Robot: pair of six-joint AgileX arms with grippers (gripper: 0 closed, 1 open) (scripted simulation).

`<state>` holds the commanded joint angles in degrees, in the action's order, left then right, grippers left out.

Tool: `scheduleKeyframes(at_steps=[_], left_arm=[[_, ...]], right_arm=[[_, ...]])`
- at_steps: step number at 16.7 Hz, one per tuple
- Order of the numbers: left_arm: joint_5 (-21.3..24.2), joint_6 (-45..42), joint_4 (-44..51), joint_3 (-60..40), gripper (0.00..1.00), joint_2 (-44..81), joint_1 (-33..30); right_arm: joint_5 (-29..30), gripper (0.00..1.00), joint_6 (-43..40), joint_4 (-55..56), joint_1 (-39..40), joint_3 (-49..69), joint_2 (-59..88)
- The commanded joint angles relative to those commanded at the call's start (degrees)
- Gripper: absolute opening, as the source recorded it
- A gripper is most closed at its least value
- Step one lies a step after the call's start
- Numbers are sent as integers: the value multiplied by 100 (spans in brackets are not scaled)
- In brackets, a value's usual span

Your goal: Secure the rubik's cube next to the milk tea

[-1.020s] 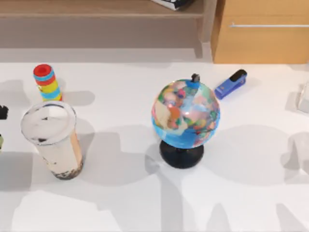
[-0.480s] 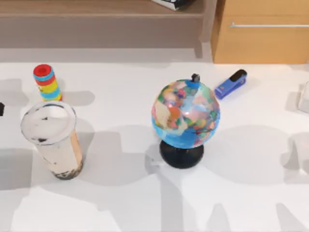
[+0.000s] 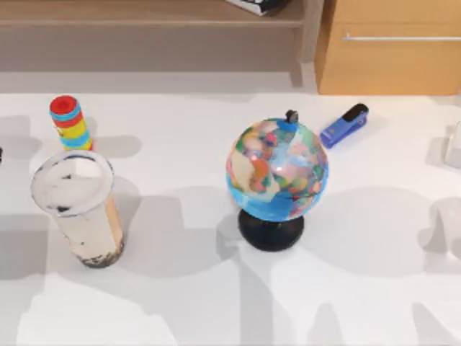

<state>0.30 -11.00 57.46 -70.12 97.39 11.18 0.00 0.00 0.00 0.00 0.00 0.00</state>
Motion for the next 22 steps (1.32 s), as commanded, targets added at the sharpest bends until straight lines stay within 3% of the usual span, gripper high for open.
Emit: scheduleKeyframes(at_steps=[12,22], left_arm=[[32,42,-145,423,0,264,-185],[32,42,-145,423,75,264,-185]], right_arm=[[0,100,0,0,0,0,0],[0,100,0,0,0,0,0]])
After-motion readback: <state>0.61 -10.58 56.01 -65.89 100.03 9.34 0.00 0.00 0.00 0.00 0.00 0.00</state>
